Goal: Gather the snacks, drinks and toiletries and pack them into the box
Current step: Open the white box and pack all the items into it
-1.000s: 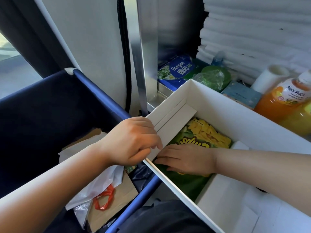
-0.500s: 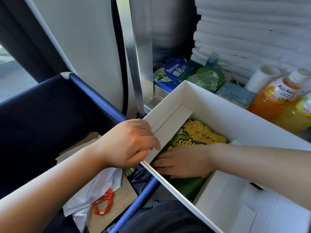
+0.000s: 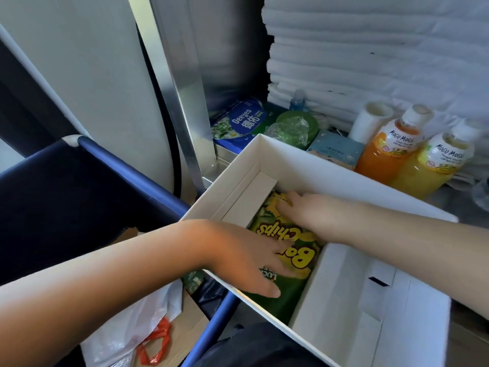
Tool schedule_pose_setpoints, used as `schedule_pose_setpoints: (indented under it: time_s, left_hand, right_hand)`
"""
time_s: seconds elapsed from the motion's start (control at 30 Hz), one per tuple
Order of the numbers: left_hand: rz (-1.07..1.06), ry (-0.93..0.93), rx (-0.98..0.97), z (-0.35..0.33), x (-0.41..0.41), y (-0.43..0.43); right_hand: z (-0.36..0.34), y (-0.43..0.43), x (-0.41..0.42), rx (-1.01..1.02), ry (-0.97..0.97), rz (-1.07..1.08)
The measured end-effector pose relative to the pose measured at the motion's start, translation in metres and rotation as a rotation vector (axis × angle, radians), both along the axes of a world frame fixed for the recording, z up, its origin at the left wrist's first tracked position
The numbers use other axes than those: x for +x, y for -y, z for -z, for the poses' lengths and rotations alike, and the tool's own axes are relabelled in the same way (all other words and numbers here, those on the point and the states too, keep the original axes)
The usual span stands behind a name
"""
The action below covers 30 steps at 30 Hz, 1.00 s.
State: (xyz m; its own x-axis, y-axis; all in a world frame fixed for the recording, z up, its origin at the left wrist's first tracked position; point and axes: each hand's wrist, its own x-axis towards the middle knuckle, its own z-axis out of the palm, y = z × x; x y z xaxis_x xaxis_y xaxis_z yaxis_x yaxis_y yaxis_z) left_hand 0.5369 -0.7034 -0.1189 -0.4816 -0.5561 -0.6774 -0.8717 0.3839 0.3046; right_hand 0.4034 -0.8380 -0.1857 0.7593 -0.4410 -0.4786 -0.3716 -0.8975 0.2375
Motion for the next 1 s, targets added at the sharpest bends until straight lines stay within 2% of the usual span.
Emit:
schedule_pose_setpoints:
  time_s: [0.1,0.17,0.23,0.33,0.4,0.5,0.57,0.63,0.73,0.8,0.93,1.0]
  left_hand:
    - [0.128,0.131,-0.004,0.015,-0.014,0.004]
    - [0.166,0.184,0.004,0.02,-0.017,0.004]
    - [0.19,0.205,-0.008,0.02,-0.016,0.004]
    - [0.189,0.189,-0.115,0.01,-0.009,0.006]
    - [0.096,0.061,-0.303,-0.005,0.003,0.011]
    - [-0.126,-0.223,-0.73,-0.026,0.03,0.023]
    - [-0.221,-0.22,-0.971,-0.027,0.047,0.032]
    - [-0.267,-0.086,-1.044,-0.02,0.054,0.039]
    - [-0.288,-0.004,-0.989,-0.007,0.052,0.048]
    - [-0.295,-0.067,-1.013,-0.006,0.052,0.054]
    - [-0.514,-0.311,-1.086,-0.015,0.058,0.083]
    - [-0.632,-0.281,-1.1,-0.016,0.063,0.108]
  right_hand:
    - [0.005,0.005,-0.002,-0.031,0.002,-0.05]
    - [0.008,0.004,-0.002,-0.102,0.033,-0.235]
    - [-0.001,-0.001,-0.007,-0.078,0.036,-0.268]
    - [-0.034,-0.005,-0.018,0.01,0.108,-0.194]
    - [-0.061,-0.007,-0.029,0.039,0.299,-0.207]
    - [-0.09,-0.002,-0.044,-0.056,0.728,-0.264]
    - [-0.095,0.007,-0.054,-0.194,0.832,-0.242]
    - [-0.092,0.014,-0.062,-0.262,0.811,-0.185]
    - [-0.081,0.02,-0.067,-0.253,0.777,-0.175]
    - [-0.077,0.022,-0.068,-0.216,0.77,-0.197]
    - [-0.072,0.025,-0.066,-0.196,0.751,-0.207]
    - [-0.071,0.026,-0.066,-0.19,0.757,-0.213]
